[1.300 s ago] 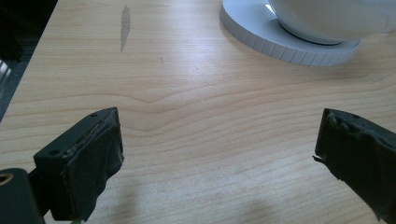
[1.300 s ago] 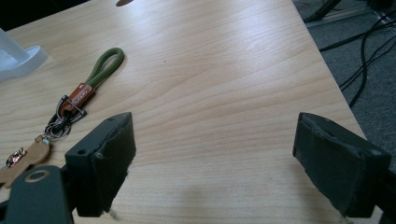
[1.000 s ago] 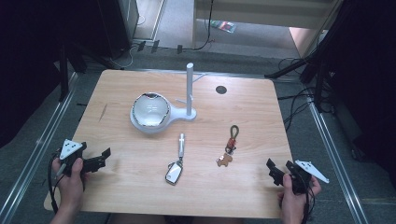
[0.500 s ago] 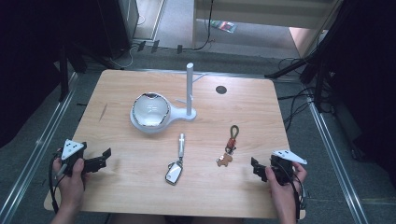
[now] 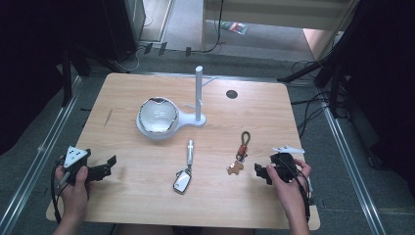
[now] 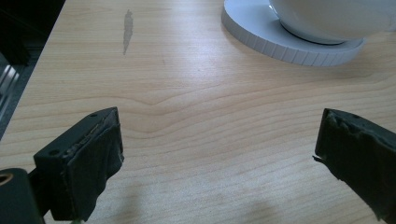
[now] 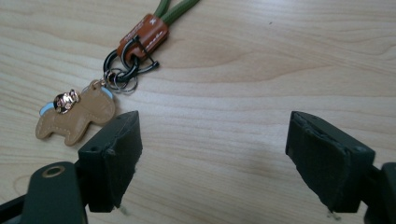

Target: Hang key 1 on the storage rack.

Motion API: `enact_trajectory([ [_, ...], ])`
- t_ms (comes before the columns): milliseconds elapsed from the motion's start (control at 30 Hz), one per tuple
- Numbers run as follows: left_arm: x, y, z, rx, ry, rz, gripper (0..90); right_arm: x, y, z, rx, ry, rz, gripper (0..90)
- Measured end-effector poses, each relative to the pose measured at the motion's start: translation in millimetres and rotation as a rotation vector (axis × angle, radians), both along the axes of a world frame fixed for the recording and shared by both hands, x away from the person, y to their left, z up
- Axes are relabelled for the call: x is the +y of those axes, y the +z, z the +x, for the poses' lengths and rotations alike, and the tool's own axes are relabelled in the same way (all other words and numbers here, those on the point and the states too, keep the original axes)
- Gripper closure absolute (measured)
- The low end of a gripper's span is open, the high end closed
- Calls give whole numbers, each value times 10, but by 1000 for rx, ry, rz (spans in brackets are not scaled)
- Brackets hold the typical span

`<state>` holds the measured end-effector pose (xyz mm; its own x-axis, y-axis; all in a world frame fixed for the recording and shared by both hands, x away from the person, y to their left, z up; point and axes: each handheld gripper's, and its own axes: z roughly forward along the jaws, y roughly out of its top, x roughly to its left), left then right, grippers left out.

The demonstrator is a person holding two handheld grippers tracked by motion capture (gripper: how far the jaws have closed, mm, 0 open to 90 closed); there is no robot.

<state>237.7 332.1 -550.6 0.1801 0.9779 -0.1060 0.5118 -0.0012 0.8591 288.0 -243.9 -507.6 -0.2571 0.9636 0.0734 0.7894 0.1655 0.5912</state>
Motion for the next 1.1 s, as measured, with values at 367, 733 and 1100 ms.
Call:
enact_trajectory([
  [367,1,-1,-2,-4,2,-3,14,263,32,290,201,26,-116,187],
  [733,1,0,0,0,-1,-1,14,473,60,561,290,35,-120,164],
  [1100,4,-1,2,0,-1,-4,14,623,89,747,303,26,-149,133],
])
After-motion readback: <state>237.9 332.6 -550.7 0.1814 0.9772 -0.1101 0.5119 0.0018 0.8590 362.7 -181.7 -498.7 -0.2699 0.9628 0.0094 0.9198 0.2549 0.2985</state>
